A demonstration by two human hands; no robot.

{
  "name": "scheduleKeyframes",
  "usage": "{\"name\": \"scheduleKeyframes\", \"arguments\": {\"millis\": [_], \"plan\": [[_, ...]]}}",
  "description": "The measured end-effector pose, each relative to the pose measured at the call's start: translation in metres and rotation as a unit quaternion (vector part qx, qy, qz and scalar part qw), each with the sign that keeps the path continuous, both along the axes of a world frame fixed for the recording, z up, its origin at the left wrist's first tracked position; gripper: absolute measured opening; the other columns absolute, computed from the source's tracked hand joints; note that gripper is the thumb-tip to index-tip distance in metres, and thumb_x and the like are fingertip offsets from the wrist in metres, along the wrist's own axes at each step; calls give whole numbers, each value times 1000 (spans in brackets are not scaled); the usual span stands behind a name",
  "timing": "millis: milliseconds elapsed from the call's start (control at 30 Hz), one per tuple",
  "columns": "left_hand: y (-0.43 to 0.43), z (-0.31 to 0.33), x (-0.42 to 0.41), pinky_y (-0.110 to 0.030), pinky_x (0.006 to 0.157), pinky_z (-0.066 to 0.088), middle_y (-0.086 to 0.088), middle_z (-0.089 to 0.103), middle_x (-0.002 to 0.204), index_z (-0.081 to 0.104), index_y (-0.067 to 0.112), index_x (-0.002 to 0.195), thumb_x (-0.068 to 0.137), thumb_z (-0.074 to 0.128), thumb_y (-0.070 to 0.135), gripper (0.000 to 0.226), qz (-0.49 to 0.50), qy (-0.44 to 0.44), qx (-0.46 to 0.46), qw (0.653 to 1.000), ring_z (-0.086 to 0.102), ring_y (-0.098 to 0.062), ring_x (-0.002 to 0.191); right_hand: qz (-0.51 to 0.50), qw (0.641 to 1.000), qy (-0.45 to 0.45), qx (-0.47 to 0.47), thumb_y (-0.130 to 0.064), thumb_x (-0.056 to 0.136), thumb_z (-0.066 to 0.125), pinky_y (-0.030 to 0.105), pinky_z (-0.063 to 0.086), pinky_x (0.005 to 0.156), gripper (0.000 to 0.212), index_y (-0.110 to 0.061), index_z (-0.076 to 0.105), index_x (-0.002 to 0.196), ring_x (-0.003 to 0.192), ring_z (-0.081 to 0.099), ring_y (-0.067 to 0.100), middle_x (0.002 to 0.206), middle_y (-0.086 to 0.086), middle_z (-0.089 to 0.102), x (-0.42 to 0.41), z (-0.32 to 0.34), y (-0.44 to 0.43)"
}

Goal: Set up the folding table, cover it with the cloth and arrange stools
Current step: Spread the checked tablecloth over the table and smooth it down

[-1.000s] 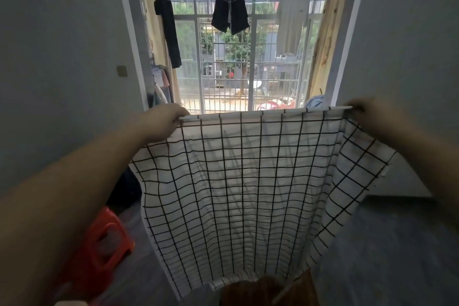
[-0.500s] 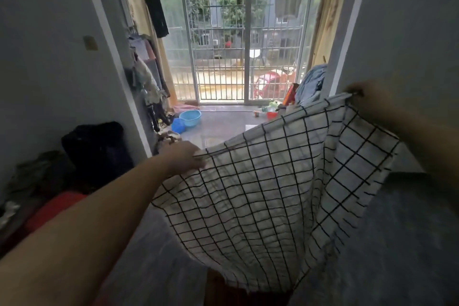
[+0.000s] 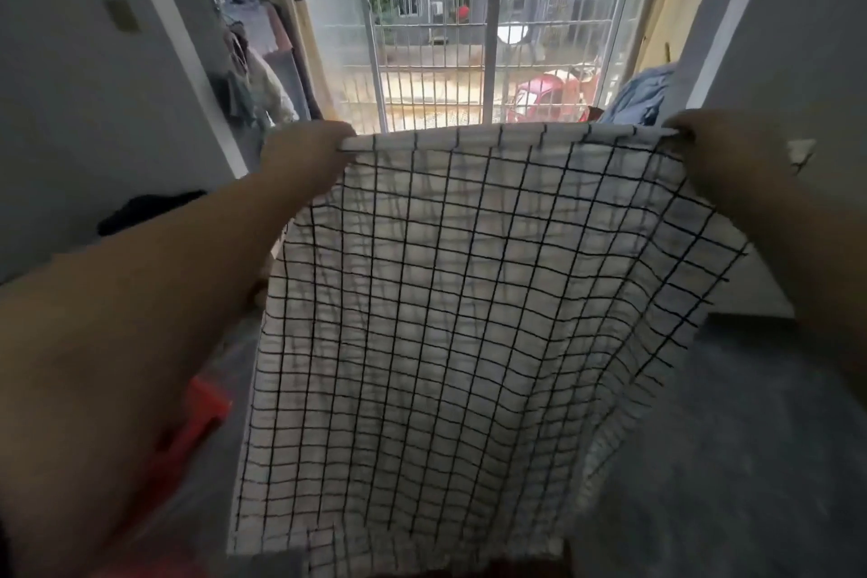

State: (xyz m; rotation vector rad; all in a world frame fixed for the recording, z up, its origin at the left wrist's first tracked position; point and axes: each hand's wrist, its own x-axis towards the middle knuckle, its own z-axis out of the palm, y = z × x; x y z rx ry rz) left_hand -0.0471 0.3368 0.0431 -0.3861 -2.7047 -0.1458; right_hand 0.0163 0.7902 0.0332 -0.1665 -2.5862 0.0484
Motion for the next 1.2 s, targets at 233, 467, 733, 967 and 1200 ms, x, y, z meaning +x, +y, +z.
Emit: {"name": "scheduleKeyframes", "arguments": {"millis": [233, 467, 733, 967, 1200], "plan": [[0, 57, -19, -37, 66, 46, -11, 65, 86, 67, 25, 108, 98, 51, 30, 19, -1, 99, -45, 994, 61, -34, 79, 34, 996, 81, 28, -15, 97, 53, 48, 51, 79, 26, -14, 69, 117, 84, 63, 41, 99, 22, 69, -12, 37, -2], [-3, 92, -18, -44, 73, 52, -11, 68, 86, 67, 26, 105, 95, 52, 27, 18, -24, 152, -45, 987, 64, -37, 82, 9, 995, 103, -6, -18, 101, 49, 53, 46, 93, 31, -15, 64, 128, 105, 60, 47, 120, 24, 65, -4, 73, 1], [-1, 65, -4, -37, 66, 47, -10, 67, 79, 68, 24, 103, 98, 54, 25, 15, -76, 137, -100, 983, 65, -35, 76, -2, 997, 71, -22, -13, 98, 54, 54, 49, 87, 27, -11, 67, 121, 96, 61, 46, 110, 26, 66, 39, 46, 3], [0, -70, 15, -35, 70, 55, -1, 70, 85, 67, 40, 108, 94, 55, 35, 18, -75, -35, -138, 987, 67, -28, 79, -53, 984, -115, -125, -30, 100, 43, 53, 48, 95, 34, -21, 66, 124, 104, 62, 42, 121, 21, 67, 78, -101, 16], [-17, -210, 75, -31, 71, 45, 1, 70, 96, 68, 39, 103, 81, 47, 58, 35, -94, -193, -113, 970, 65, -26, 92, -13, 976, -207, -62, -32, 88, 70, 36, 50, 80, 23, -36, 74, 110, 100, 68, 28, 112, 1, 74, 162, -224, -12]]}}
